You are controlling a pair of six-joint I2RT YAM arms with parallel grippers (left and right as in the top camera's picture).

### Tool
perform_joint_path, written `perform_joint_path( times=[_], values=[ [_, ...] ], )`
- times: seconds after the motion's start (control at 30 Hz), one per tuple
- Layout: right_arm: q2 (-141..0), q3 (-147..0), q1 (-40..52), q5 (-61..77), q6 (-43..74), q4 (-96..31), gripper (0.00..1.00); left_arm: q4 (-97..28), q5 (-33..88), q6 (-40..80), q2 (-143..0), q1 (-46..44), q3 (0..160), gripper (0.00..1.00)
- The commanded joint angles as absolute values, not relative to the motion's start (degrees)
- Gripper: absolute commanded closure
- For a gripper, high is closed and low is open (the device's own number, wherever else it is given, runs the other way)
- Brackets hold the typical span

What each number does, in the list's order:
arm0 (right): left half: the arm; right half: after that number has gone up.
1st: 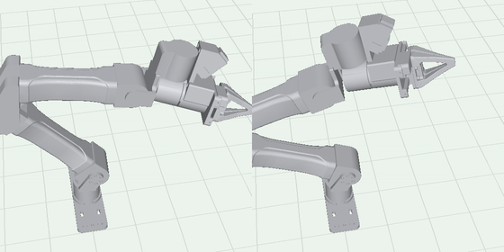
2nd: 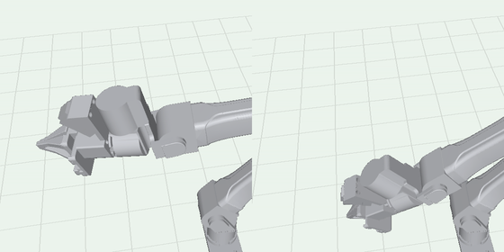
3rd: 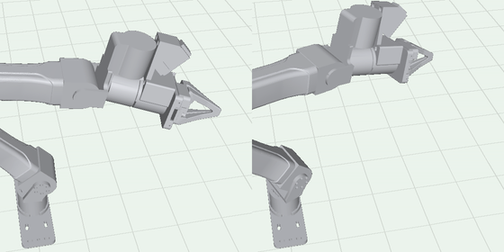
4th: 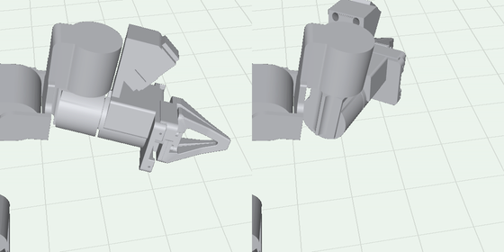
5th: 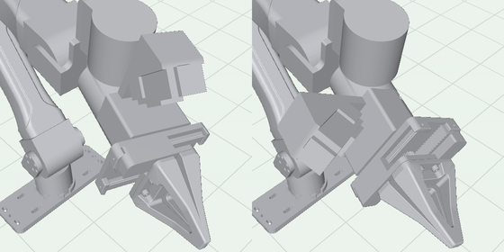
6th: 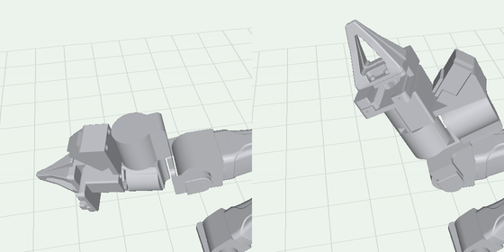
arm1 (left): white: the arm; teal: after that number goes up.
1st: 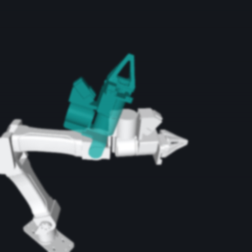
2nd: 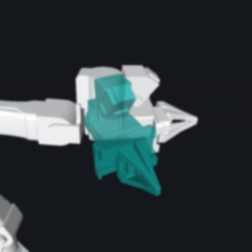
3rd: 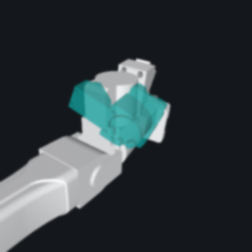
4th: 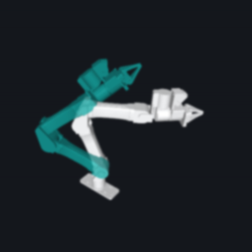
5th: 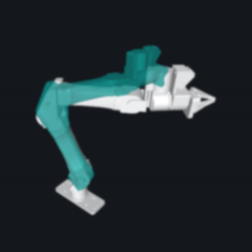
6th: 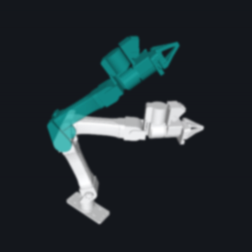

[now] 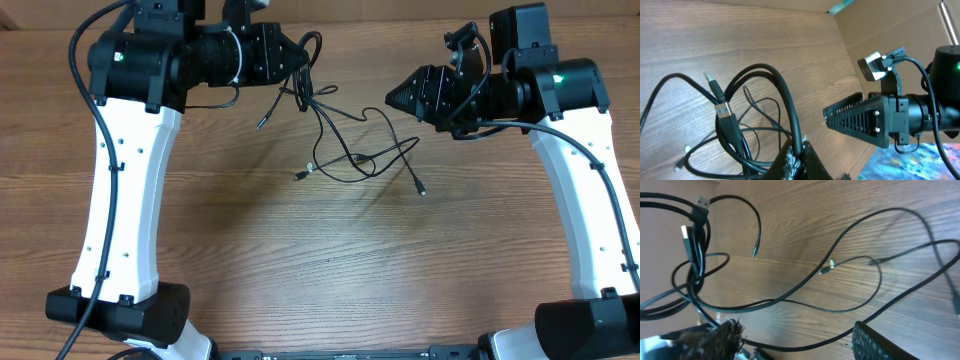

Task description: Untangle cables

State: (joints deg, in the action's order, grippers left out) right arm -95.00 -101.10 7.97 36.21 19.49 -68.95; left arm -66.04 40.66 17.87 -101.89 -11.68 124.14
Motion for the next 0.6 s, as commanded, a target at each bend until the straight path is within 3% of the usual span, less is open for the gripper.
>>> perform_joint_path(
  times=[0.0,0.3,0.57],
  values=[
    [-94.5,-102.3,8.1,38.0,24.3,-68.1,0.31,-65.1,39.2,16.9,-101.0,-12.9,125.3,0.96],
    [-97.0,-102.3,11.7,42.7,35.3,-59.7,0.35,-65.4,36.9,16.6,-101.5,-13.5,125.3,0.96],
    [-98.9,-102.3,14.1,48.4,35.6,-56.0,0.37,-67.3,38.7,11.0,-104.8,-14.8,125.3,0.96]
  ],
)
